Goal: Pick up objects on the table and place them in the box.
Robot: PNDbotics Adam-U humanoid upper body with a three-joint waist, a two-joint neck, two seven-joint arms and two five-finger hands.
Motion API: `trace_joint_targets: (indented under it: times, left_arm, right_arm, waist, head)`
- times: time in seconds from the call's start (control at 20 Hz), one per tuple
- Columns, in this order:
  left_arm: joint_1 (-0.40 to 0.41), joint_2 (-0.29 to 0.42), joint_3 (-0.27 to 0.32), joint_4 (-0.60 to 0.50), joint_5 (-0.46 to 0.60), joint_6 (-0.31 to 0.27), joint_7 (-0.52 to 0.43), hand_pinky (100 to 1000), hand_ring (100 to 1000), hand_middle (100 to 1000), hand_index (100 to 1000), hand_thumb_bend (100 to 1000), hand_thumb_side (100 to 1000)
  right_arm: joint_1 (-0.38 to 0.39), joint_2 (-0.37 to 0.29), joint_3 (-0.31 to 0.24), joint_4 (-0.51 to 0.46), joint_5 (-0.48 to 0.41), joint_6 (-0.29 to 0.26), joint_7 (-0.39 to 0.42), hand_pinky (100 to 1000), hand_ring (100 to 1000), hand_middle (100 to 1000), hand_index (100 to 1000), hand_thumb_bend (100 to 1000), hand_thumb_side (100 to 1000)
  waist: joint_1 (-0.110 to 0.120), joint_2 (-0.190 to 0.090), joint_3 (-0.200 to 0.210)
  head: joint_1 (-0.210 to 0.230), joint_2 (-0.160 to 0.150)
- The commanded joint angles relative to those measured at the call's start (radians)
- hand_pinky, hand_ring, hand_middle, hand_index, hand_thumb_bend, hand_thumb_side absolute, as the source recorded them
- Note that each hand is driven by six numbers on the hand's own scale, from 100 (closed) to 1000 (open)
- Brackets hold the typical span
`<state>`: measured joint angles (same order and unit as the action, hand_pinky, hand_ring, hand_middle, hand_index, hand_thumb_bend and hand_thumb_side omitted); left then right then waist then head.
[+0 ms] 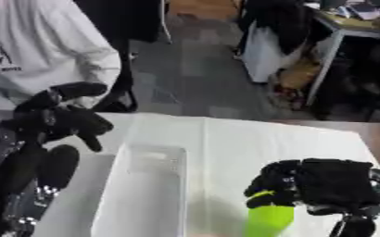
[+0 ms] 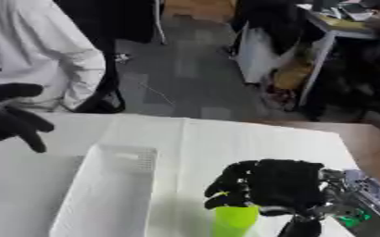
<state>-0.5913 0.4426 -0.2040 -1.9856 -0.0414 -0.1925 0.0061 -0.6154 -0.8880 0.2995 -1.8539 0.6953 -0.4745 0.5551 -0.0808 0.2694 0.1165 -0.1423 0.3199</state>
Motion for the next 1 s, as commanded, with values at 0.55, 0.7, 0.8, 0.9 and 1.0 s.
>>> trace_joint_targets:
  times: [0.55, 0.7, 0.8, 0.9, 1.0]
  left_arm:
    - [-0.055, -0.020, -0.008, -0.014, 0.015, -0.002, -0.015, 474, 619, 851, 673, 253, 756]
    - [-0.067, -0.027, -0.010, -0.014, 0.019, -0.001, -0.018, 474, 619, 852, 673, 253, 756]
    - [-0.073, -0.031, -0.011, -0.014, 0.021, 0.000, -0.020, 474, 619, 852, 673, 253, 756]
    - [-0.078, -0.034, -0.012, -0.014, 0.022, 0.000, -0.022, 474, 620, 852, 673, 253, 755]
    - [-0.082, -0.035, -0.012, -0.014, 0.023, 0.000, -0.024, 474, 620, 853, 673, 253, 755]
  right_arm:
    - [-0.103, -0.033, -0.052, 0.068, 0.081, -0.001, -0.109, 953, 916, 897, 935, 843, 892]
    - [-0.103, -0.027, -0.050, 0.088, 0.116, -0.008, -0.104, 961, 918, 903, 944, 862, 789]
    - [-0.101, -0.022, -0.049, 0.104, 0.150, -0.015, -0.095, 986, 928, 902, 950, 922, 579]
    - [-0.103, -0.021, -0.053, 0.108, 0.196, -0.028, -0.090, 1000, 937, 901, 953, 928, 509]
    - [-0.108, -0.023, -0.057, 0.105, 0.246, -0.046, -0.099, 1000, 948, 906, 951, 916, 495]
  waist:
    - [-0.005, 0.011, 0.029]
    - [-0.009, 0.019, 0.039]
    - [-0.012, 0.024, 0.045]
    - [-0.013, 0.028, 0.049]
    - [-0.014, 0.031, 0.052]
  head:
    - [-0.011, -0.039]
    - [-0.015, -0.048]
    - [-0.014, -0.054]
    - [-0.014, -0.060]
    - [-0.012, -0.065]
